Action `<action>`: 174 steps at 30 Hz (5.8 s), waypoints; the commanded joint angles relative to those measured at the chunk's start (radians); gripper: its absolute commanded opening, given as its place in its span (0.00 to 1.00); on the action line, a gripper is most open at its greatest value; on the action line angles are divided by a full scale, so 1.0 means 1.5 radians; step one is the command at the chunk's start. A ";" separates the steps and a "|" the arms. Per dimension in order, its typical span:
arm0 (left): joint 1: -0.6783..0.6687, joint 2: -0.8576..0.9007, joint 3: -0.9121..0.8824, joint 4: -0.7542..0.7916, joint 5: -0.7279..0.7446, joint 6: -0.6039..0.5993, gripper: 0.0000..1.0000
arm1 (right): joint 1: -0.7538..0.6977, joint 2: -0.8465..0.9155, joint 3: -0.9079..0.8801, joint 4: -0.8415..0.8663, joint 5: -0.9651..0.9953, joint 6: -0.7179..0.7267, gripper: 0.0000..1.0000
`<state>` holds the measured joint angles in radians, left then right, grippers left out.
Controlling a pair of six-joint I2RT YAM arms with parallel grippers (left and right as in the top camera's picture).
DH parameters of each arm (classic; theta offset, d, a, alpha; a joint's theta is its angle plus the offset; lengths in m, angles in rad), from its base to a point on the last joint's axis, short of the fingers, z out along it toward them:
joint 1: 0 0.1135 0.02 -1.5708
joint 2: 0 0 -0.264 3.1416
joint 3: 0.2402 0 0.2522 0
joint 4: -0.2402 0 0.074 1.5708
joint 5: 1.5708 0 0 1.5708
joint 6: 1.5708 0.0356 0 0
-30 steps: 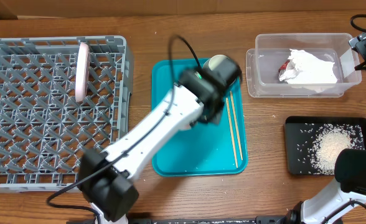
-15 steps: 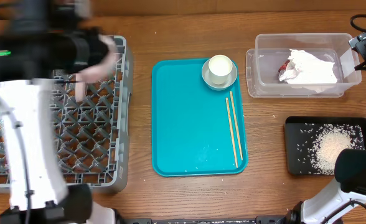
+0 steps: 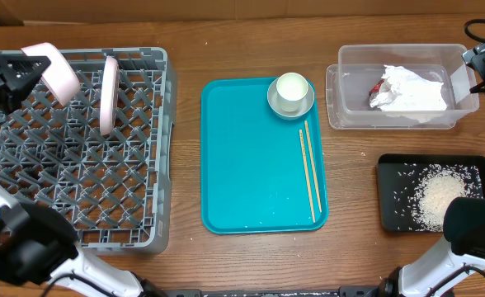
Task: Sort waste into correct bins and load items into the dishwasher
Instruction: 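Lift the bowl with the left gripper over the dish rack, then lower the bowl into the rack and release it, then reach the left gripper to the white cup on the saucer, then grasp the white cup with the left gripper and lift it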
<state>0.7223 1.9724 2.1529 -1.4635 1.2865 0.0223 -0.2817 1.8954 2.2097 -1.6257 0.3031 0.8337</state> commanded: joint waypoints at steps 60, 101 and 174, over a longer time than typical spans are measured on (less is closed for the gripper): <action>0.132 0.173 0.009 0.016 -0.302 -0.005 0.26 | -0.002 -0.011 0.006 0.000 0.007 -0.003 1.00; -0.019 0.009 0.038 0.078 -0.575 -0.279 0.04 | -0.002 -0.011 0.006 0.000 0.007 -0.003 1.00; -0.919 0.263 0.024 0.431 -0.874 0.052 0.57 | -0.002 -0.011 0.006 0.001 0.007 -0.003 1.00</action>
<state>-0.6487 2.3676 2.1792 -0.8024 -0.0471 0.0624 -0.2817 1.8950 2.2097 -1.6264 0.3027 0.8330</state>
